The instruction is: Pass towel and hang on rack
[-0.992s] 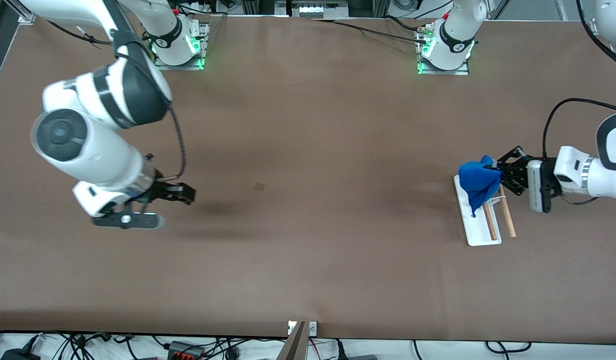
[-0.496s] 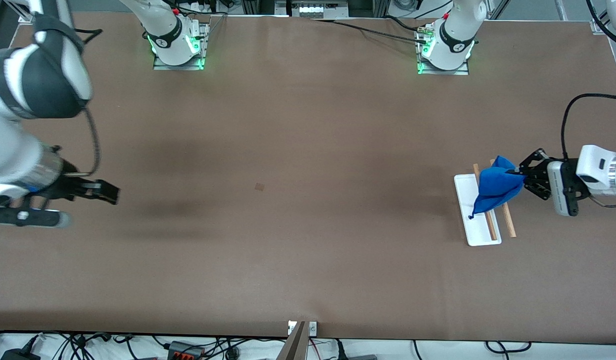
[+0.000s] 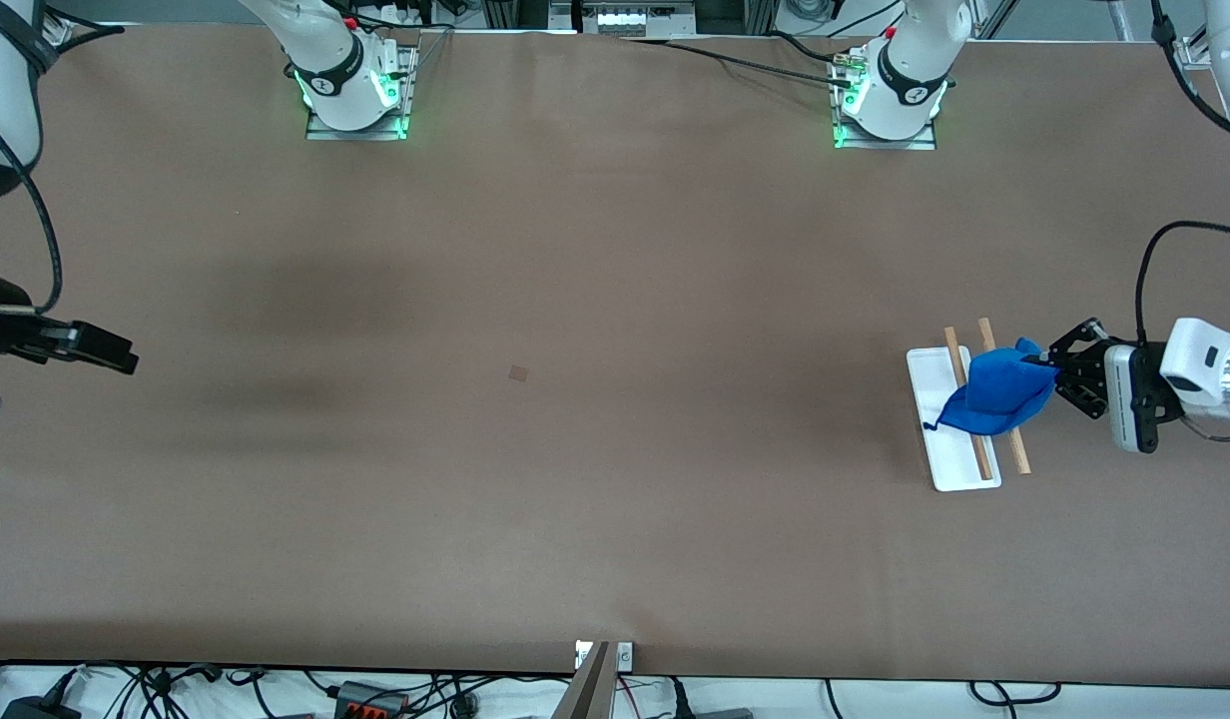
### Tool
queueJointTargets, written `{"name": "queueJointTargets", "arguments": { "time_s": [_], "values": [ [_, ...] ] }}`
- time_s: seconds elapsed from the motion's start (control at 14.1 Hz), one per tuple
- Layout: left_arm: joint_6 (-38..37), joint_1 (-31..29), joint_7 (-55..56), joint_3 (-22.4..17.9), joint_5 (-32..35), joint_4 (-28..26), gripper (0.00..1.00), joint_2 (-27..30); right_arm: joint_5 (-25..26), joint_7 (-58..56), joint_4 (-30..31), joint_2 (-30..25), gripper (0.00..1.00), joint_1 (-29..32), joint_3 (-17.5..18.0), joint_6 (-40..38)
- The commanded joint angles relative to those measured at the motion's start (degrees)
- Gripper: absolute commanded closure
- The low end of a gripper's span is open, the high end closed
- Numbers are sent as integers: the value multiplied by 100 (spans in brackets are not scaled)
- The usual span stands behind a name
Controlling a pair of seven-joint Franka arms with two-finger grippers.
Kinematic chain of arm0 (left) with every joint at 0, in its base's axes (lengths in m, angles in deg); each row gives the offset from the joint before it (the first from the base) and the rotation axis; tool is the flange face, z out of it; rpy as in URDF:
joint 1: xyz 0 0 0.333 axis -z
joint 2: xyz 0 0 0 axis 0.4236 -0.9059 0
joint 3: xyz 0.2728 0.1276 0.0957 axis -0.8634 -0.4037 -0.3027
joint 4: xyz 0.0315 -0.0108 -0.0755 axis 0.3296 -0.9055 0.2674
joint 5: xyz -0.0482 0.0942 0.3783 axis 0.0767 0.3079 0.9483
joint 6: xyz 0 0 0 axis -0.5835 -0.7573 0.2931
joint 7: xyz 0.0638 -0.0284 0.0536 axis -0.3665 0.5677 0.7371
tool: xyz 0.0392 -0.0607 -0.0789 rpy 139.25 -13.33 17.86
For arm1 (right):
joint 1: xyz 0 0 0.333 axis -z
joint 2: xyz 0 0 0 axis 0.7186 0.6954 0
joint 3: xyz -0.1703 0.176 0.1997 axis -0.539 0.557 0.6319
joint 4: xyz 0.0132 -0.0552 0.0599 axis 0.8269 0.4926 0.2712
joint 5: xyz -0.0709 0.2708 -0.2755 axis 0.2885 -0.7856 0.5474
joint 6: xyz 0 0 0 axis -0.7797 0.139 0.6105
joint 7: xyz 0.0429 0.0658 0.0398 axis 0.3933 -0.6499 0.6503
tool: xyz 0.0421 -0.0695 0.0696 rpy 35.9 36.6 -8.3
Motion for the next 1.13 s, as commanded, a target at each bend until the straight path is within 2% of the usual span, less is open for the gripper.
{"name": "queueJointTargets", "arguments": {
  "time_s": [0.0,0.14,0.28,0.43,0.92,0.99,1.06],
  "values": [
    [34,-95,-355,59,93,263,99,-179,-54,-304,517,-411,0,9,-77,41],
    [43,-112,-365,59,93,254,99,-214,-54,-313,1191,-875,0,9,-78,277],
    [174,-183,-382,59,93,254,99,-319,-27,-348,2184,-1490,0,9,-78,795],
    [341,-183,-618,59,93,236,99,-337,-27,-427,2625,-1764,0,9,-78,946],
    [606,-218,-734,59,93,184,97,-381,-89,-735,2513,-1862,0,18,-95,657],
    [606,-235,-725,59,93,175,82,-390,-89,-718,2513,-1862,0,18,-95,621],
    [606,-235,-682,59,93,140,62,-390,-80,-709,2522,-1862,0,1,-78,604]
  ]
}}
